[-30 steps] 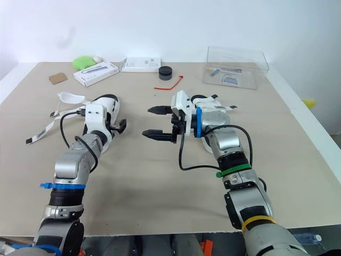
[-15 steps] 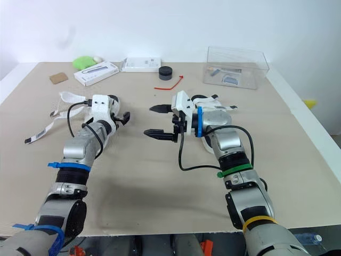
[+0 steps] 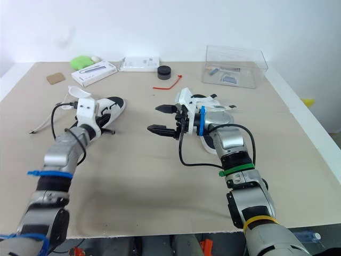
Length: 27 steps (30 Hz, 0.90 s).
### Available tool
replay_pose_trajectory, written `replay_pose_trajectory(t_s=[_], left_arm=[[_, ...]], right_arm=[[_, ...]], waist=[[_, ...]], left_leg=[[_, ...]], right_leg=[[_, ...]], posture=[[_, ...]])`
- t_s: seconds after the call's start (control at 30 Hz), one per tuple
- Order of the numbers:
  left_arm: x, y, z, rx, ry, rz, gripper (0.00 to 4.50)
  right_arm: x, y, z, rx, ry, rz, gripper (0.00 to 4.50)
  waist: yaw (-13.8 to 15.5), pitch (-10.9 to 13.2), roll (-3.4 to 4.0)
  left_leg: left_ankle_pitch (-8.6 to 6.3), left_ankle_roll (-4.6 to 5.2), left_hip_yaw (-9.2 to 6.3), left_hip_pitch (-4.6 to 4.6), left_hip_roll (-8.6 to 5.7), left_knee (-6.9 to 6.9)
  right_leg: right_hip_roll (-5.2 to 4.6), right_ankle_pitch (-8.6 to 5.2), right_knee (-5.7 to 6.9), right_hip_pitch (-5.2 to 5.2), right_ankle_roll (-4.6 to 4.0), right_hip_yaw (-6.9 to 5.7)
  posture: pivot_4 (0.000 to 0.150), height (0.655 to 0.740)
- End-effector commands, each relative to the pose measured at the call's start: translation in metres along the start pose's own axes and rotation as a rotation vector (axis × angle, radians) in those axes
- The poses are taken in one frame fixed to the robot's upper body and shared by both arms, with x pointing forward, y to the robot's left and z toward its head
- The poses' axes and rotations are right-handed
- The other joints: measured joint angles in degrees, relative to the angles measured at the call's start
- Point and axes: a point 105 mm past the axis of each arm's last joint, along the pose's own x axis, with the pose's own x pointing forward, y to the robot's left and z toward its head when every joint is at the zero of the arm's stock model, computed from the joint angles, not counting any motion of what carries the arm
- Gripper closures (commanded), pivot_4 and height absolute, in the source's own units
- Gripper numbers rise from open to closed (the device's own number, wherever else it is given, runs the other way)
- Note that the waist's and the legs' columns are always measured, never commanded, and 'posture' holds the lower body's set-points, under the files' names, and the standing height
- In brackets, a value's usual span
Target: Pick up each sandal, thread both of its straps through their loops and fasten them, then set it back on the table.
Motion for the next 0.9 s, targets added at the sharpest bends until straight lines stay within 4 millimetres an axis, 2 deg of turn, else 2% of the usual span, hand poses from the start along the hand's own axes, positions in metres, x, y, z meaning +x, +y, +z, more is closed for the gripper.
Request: replay_pose_trajectory(t_s=[0.03, 0.13, 0.23, 0.37, 0.47, 0.57, 0.7, 0.9], left_arm=[[-0.030, -0.020, 0.022, 0.093, -0.095, -0.186, 4.48], [-0.071, -0.045, 0.019, 0.196, -0.119, -0.418, 4.48], [-0.104, -0.064, 0.010, 0.255, -0.106, -0.593, 4.48], [-0.127, -0.085, 0.000, 0.360, -0.087, -0.781, 4.48], [-0.134, -0.096, -0.002, 0.422, -0.102, -0.875, 4.48], [-0.140, -0.106, -0.013, 0.537, -0.088, -1.009, 4.48], [-0.140, -0.106, -0.028, 0.672, -0.073, -1.136, 4.48], [-0.106, -0.095, -0.015, 0.705, -0.142, -1.045, 4.48]], right_arm=[[-0.004, -0.006, 0.018, -0.058, -0.029, -0.020, 0.00], [-0.007, -0.009, 0.022, -0.074, -0.027, -0.027, 0.00], [-0.011, -0.009, 0.028, -0.059, -0.030, -0.007, 0.00], [-0.014, -0.003, 0.029, -0.034, -0.025, 0.050, 0.00], [-0.016, 0.003, 0.026, -0.032, -0.009, 0.090, 0.00], [-0.018, 0.007, 0.023, -0.031, 0.006, 0.110, 0.00], [-0.020, 0.010, 0.021, -0.033, 0.008, 0.114, 0.00], [-0.020, 0.014, 0.019, -0.039, 0.009, 0.119, 0.00]], waist=[[-0.2, 0.0, 0.00], [-0.4, 0.0, 0.00], [-0.3, 0.0, 0.01], [0.0, 0.0, 0.01], [-0.1, 0.0, 0.01], [-0.1, 0.0, 0.01], [-0.2, 0.0, 0.01], [-0.1, 0.0, 0.01]], left_leg=[[0.00, -0.01, 0.00, -0.01, 0.00, 0.00], [-0.03, -0.05, 0.02, -0.05, 0.01, -0.01], [-0.04, -0.07, 0.03, -0.08, 0.00, -0.01], [0.00, -0.04, 0.00, -0.07, 0.00, 0.04], [0.05, 0.03, 0.03, -0.04, 0.00, 0.06], [0.05, 0.04, 0.05, -0.03, 0.01, 0.06], [0.04, 0.06, 0.03, -0.03, 0.03, 0.04], [0.06, 0.09, 0.04, -0.02, 0.04, 0.12]], right_leg=[[-0.01, -0.01, -0.03, -0.01, -0.01, 0.00], [-0.02, -0.02, -0.05, -0.05, -0.02, 0.02], [-0.06, -0.06, -0.09, -0.11, -0.06, 0.00], [-0.05, -0.07, -0.05, -0.08, -0.08, -0.08], [-0.02, -0.07, -0.06, -0.04, -0.08, -0.09], [0.04, -0.08, -0.06, -0.04, -0.06, -0.07], [0.09, -0.10, -0.05, -0.04, -0.08, -0.05], [0.14, -0.09, -0.05, 0.00, -0.05, -0.03]], posture=[[0.150, 0.7400], [0.150, 0.7400], [0.150, 0.7400], [0.150, 0.7400], [0.150, 0.7400], [0.150, 0.7400], [0.150, 0.7400], [0.150, 0.7400]])
